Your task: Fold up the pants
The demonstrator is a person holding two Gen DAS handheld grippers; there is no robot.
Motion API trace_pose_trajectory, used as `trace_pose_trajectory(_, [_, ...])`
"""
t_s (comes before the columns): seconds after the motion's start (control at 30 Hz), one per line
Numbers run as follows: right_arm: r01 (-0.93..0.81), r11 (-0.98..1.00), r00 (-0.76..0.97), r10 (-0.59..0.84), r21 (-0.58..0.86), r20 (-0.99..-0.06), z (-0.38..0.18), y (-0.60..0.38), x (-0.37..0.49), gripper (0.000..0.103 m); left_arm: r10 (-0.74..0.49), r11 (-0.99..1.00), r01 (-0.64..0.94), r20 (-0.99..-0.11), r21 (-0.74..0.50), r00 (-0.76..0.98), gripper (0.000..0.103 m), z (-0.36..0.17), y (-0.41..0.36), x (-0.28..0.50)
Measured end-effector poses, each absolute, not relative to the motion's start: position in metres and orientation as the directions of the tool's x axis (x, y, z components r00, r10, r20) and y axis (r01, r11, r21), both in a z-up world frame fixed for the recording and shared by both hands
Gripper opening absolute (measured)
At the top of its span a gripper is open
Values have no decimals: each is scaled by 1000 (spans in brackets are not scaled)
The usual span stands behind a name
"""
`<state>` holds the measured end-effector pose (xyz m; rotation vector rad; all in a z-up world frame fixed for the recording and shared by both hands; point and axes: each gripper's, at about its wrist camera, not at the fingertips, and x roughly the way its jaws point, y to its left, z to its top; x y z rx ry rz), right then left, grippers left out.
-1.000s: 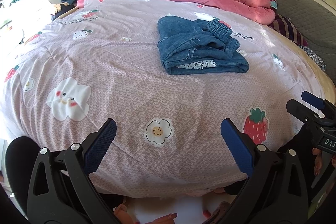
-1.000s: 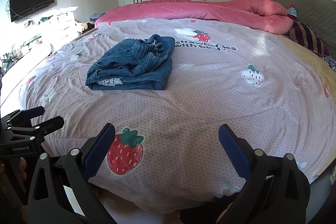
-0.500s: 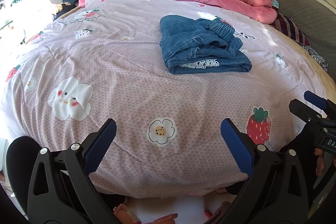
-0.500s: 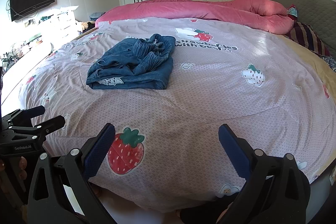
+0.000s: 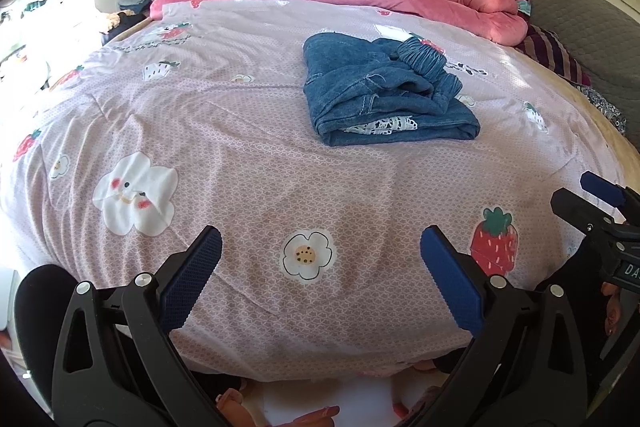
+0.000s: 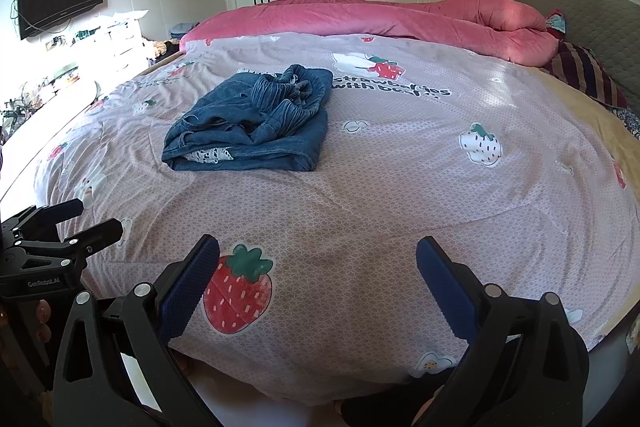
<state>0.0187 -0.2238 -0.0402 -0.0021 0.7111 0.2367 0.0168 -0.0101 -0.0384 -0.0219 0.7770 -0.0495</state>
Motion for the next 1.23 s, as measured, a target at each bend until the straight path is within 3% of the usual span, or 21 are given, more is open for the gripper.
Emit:
trace_pose_trajectory(0.5, [-217, 974, 720, 204, 64, -663, -42, -222, 23, 98, -55, 998, 36, -728, -42, 683, 93, -43, -13, 20])
trace_pose_trajectory(0.77, [-212, 975, 715, 200, 65, -670, -46, -226, 29, 99, 36, 999, 5, -728, 53, 684, 93, -39, -16, 22])
trace_pose_trajectory(0.97, [-146, 986, 721, 163, 83, -673, -46, -255, 55, 98, -41, 999, 14, -682, -45, 730, 93, -16, 8, 34])
trace_pose_trajectory(1.23, [153, 988, 721, -101, 15, -686, -30, -367, 150, 98, 239, 967, -225, -742, 122, 626, 94, -25, 123, 152])
